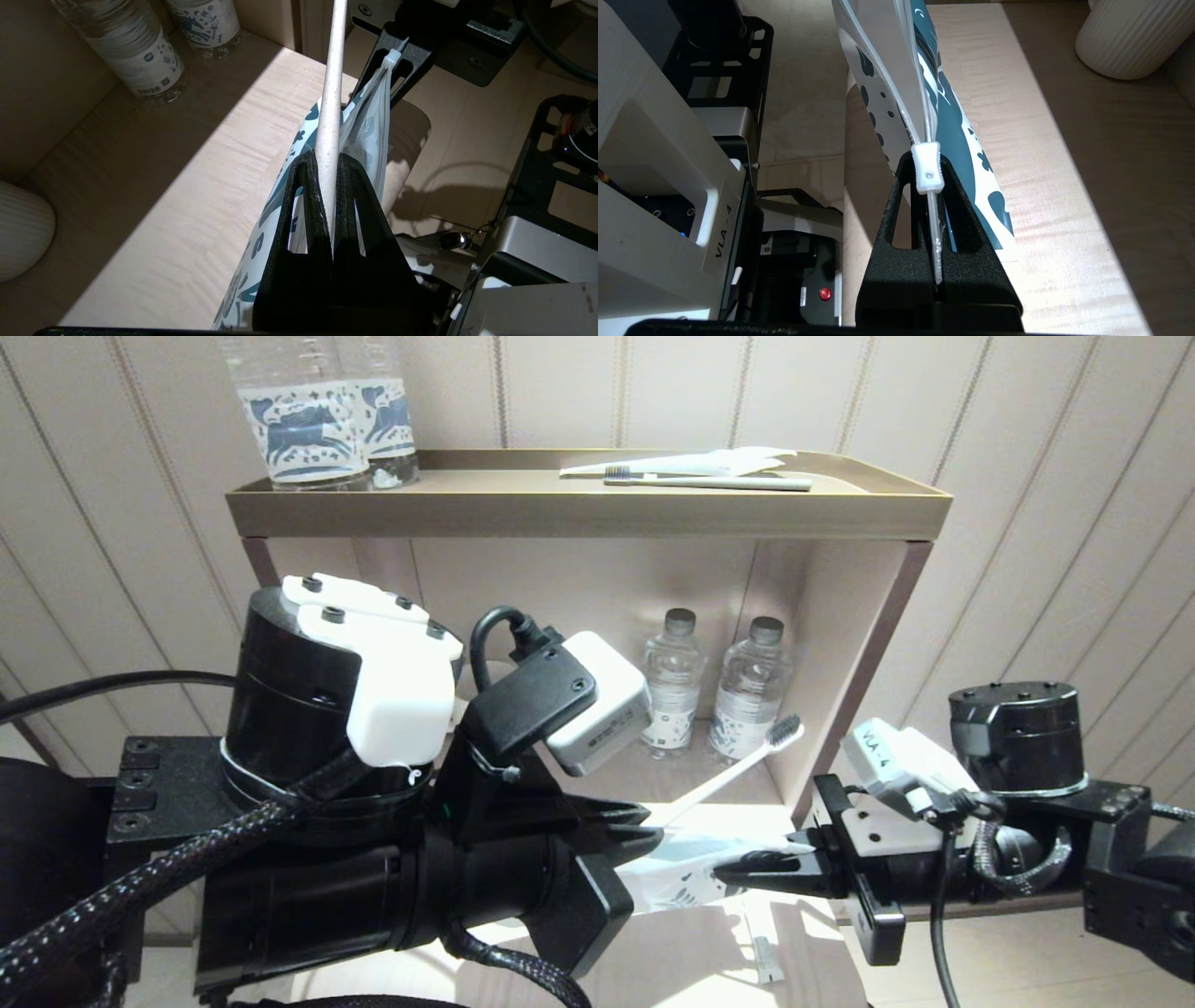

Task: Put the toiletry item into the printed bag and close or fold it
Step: Place the toothbrush in the storage bag

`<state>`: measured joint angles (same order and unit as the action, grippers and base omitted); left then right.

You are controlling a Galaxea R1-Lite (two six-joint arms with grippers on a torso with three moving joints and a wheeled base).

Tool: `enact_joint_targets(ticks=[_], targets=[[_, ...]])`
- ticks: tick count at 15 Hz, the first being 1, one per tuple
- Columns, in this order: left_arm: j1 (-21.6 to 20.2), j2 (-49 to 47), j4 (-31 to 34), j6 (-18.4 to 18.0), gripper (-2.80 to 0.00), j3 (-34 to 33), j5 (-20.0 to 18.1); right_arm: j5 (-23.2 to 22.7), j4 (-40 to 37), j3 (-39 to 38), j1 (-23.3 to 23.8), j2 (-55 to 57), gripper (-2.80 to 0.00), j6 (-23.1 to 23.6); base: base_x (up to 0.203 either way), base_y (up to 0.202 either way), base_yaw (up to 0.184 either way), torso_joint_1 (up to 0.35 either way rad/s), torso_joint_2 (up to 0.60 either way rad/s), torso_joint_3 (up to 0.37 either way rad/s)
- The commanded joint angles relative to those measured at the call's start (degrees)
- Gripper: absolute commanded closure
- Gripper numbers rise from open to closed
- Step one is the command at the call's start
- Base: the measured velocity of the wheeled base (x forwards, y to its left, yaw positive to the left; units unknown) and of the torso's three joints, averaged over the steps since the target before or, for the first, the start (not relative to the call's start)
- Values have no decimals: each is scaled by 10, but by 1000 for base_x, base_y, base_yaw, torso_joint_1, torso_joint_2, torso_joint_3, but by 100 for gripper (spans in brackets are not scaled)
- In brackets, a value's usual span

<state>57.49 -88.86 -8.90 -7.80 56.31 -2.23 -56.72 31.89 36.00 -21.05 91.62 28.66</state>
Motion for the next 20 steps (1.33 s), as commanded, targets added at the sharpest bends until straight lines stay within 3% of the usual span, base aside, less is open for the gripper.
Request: enact_joint_targets(ticks=[1, 20], targets=[[1, -3, -1, -1, 0, -1, -1, -3, 2, 0, 0, 0, 0, 2, 0, 0, 0, 0, 0, 0], [-13, 18, 3, -56, 0, -12, 34, -2, 3, 0, 5, 1, 0, 3, 0, 0, 0, 0, 0, 0]])
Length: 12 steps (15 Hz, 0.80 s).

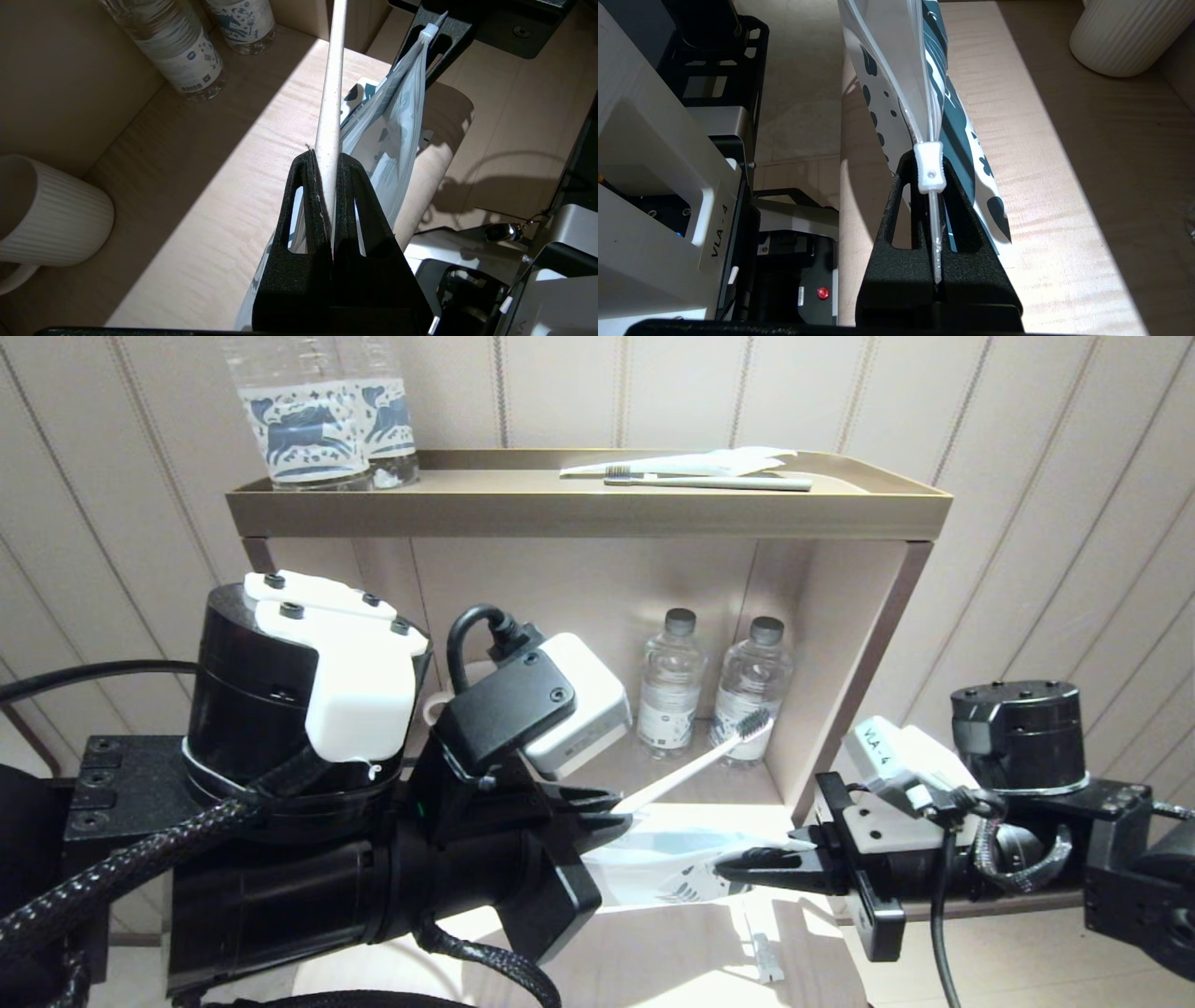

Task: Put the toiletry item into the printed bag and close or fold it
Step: Place the toothbrush in the storage bag

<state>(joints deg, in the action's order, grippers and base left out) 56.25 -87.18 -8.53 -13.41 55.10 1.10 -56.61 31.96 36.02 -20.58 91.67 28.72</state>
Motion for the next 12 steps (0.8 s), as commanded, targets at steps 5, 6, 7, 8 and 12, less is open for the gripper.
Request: enact_joint_targets(ticks=[5, 6, 7, 8, 12], targets=[[-1, 14, 19, -16, 0, 0, 1, -3, 2, 2, 5, 7, 0, 2, 0, 0, 0, 0, 0, 0], [-7, 14, 24, -19, 0, 0, 1, -3, 2, 2, 6, 7, 0, 2, 0, 0, 0, 0, 0, 0], [-12, 12, 26, -21, 0, 1, 1, -3, 2, 2, 6, 6, 0, 2, 0, 0, 0, 0, 0, 0], [-24, 11, 27, -31, 0, 1, 1, -3, 2, 3, 6, 8, 0, 2, 0, 0, 0, 0, 0, 0], [-45, 8, 41, -68, 0, 6, 3, -2, 2, 4, 6, 12, 0, 2, 0, 0, 0, 0, 0, 0]])
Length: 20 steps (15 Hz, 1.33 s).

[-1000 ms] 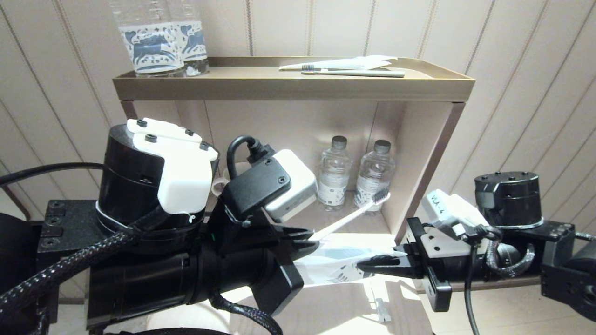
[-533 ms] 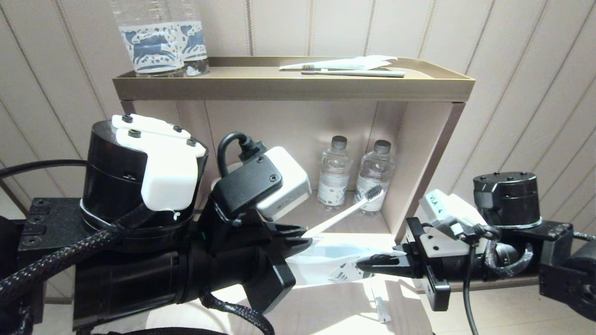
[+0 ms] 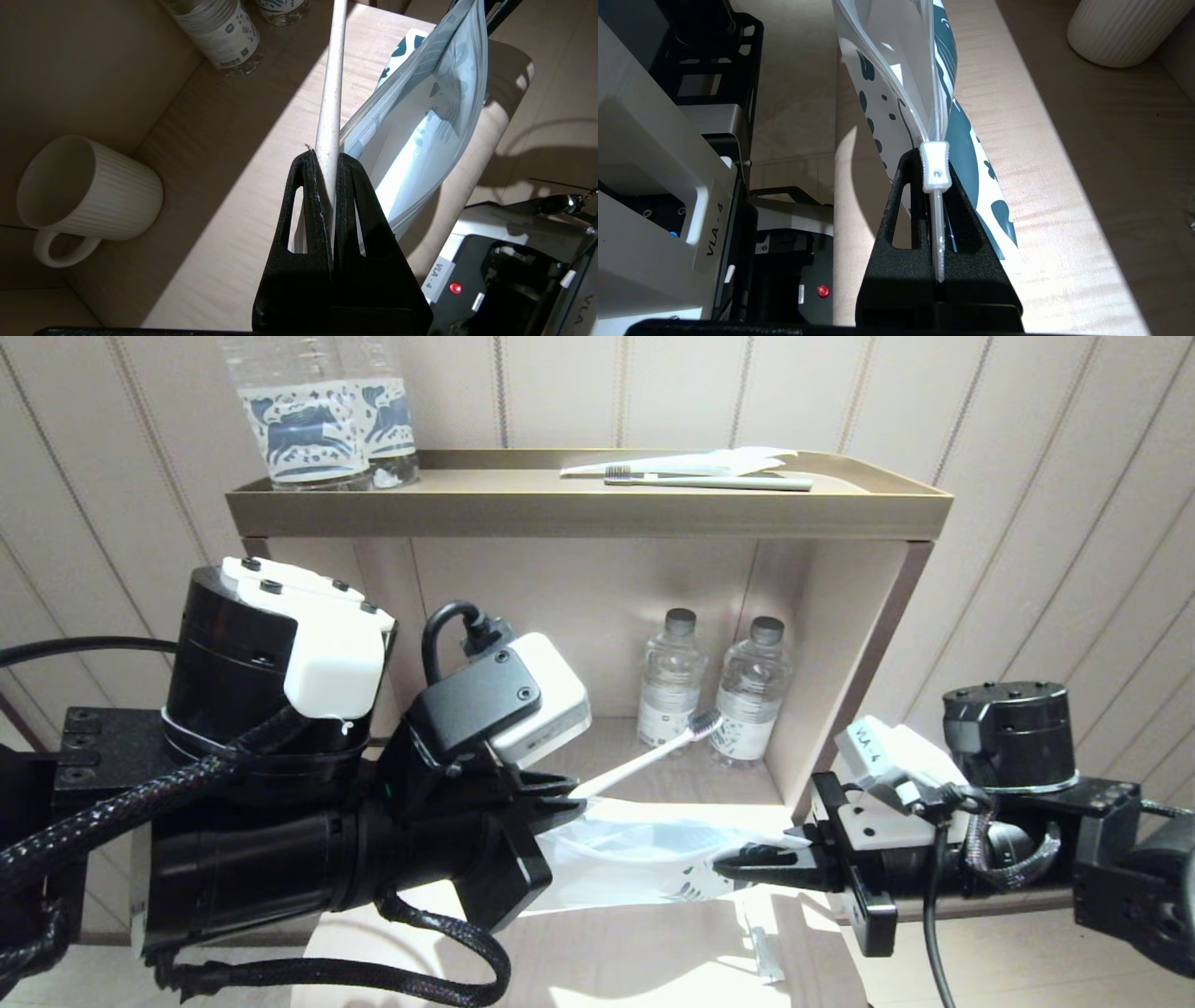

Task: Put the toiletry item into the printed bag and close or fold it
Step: Place the toothbrush in the storage bag

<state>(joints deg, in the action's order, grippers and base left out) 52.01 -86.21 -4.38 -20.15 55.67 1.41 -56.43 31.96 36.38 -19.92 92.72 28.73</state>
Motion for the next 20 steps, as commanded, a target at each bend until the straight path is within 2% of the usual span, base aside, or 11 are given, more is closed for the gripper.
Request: enact_joint_targets(ticks=[1, 9, 13, 15, 20], targets=[[-2, -1, 1, -8, 0, -1, 6, 1, 2, 0, 0, 2, 0, 2, 0, 0, 0, 0, 0, 0], [4, -13, 9, -32, 0, -1, 16, 13, 3, 3, -1, 12, 0, 3, 0, 0, 0, 0, 0, 0], [38, -56, 9, -48, 0, 10, 19, 15, 3, 5, -2, 12, 0, 3, 0, 0, 0, 0, 0, 0], [49, -61, 9, -61, 0, 8, 39, 15, 3, 6, -2, 13, 0, 3, 0, 0, 0, 0, 0, 0], [50, -35, 16, -62, 0, 5, 60, 15, 3, 11, 0, 17, 0, 3, 0, 0, 0, 0, 0, 0]])
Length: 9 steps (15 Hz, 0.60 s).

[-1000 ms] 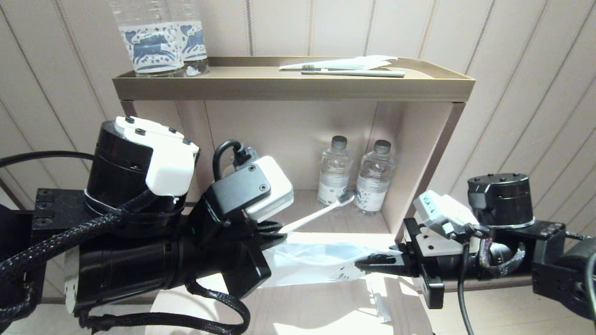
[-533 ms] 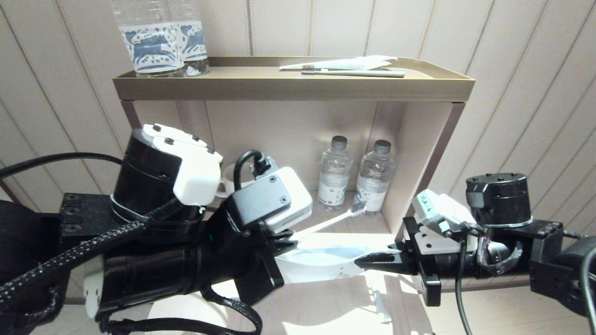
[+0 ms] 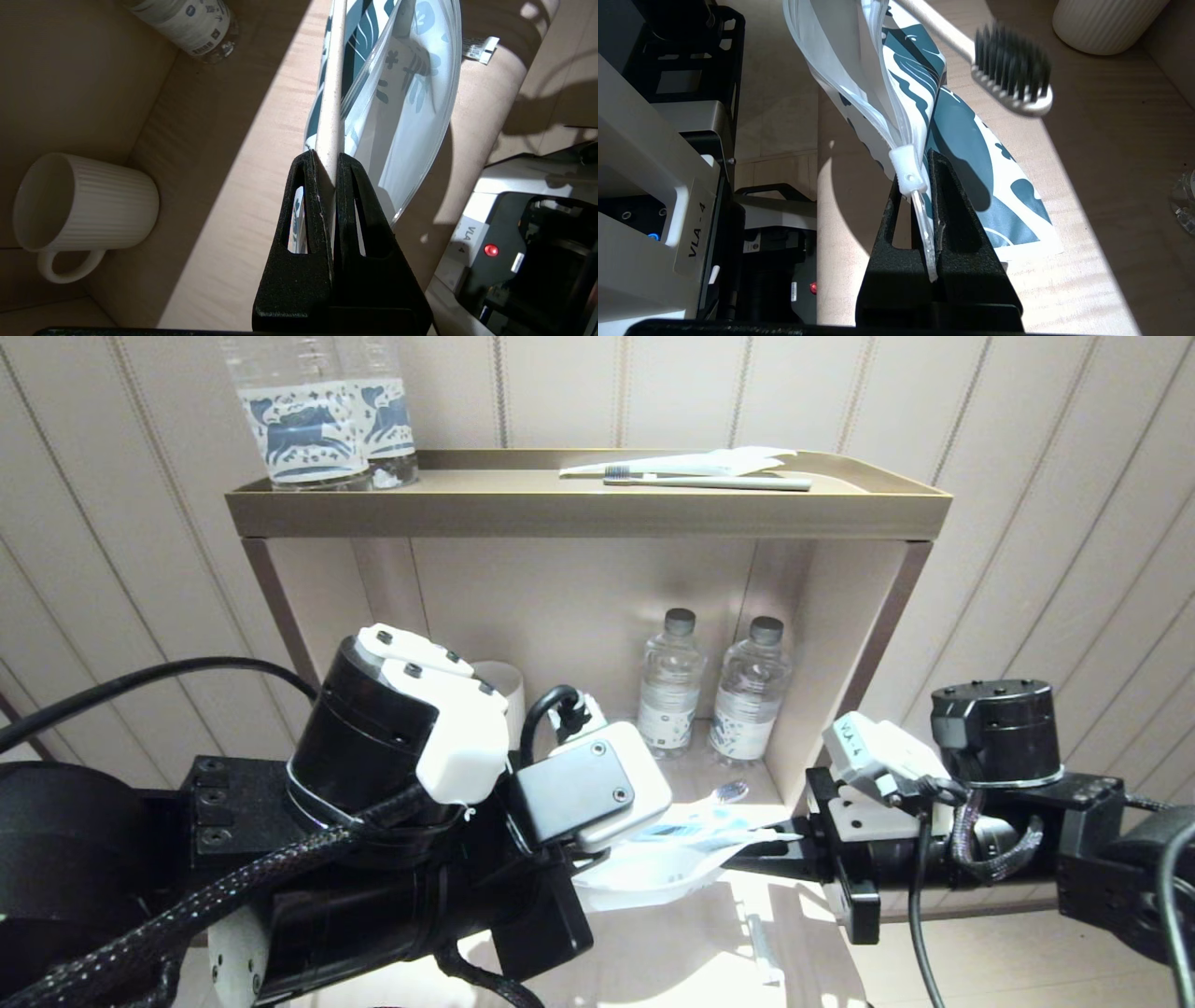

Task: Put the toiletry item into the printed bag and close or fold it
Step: Place the toothbrush in the storage bag

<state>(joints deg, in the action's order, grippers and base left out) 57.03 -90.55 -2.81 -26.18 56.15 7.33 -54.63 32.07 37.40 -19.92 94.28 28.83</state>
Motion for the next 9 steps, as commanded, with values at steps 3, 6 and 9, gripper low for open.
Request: enact_joint_targets(ticks=[3, 6, 9], targets=[[0, 22, 1, -1, 0, -3, 8, 3, 2, 0, 2, 5, 0, 2, 0, 0, 0, 0, 0, 0], [0, 33, 1, -1, 0, -13, 8, 5, 2, 4, 3, 10, 0, 2, 0, 0, 0, 0, 0, 0], [0, 37, -3, 1, 0, -14, 8, 6, 2, 4, 3, 11, 0, 2, 0, 0, 0, 0, 0, 0]])
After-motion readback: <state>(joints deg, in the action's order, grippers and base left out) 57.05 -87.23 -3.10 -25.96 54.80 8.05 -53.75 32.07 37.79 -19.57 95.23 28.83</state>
